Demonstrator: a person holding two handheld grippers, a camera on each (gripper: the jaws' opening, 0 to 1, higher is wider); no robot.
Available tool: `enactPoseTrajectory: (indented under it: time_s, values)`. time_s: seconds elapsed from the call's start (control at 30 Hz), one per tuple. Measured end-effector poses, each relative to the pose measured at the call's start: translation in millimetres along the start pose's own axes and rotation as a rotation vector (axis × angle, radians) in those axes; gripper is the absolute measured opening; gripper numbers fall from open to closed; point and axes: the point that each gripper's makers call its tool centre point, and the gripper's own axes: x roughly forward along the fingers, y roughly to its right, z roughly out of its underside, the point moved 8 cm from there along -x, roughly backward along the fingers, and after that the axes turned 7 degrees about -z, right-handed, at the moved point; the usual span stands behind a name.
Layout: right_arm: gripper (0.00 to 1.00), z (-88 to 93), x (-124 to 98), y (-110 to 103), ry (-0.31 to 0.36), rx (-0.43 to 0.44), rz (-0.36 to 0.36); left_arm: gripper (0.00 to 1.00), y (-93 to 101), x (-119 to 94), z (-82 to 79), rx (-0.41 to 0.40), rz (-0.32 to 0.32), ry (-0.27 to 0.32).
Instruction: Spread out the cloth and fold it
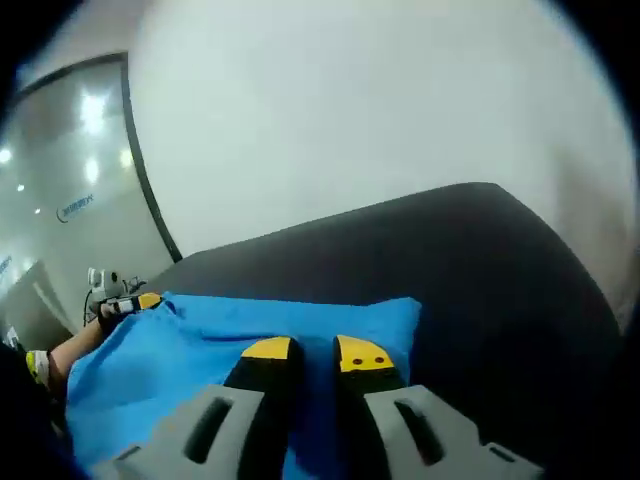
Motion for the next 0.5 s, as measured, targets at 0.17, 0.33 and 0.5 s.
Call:
enactPoseTrajectory:
  time_s: [0.17,0.33,0.5]
  values:
    - [0.15,0.3,-1,-4,0.013,-0.029,-0.064,0.16,12.9,0,-3.0,0.009,0.121,0.033]
    - [0.25,-3.1,-3,-7,0.029,-0.134,-0.088,0.2,18.4,11,5.9,0.13,0.087,-0.023]
    - [0.21,-3.2,9,-13,-0.027,-0.504,0.105,0.23,14.8,26,7.8,0.207,-0.048,-0.02]
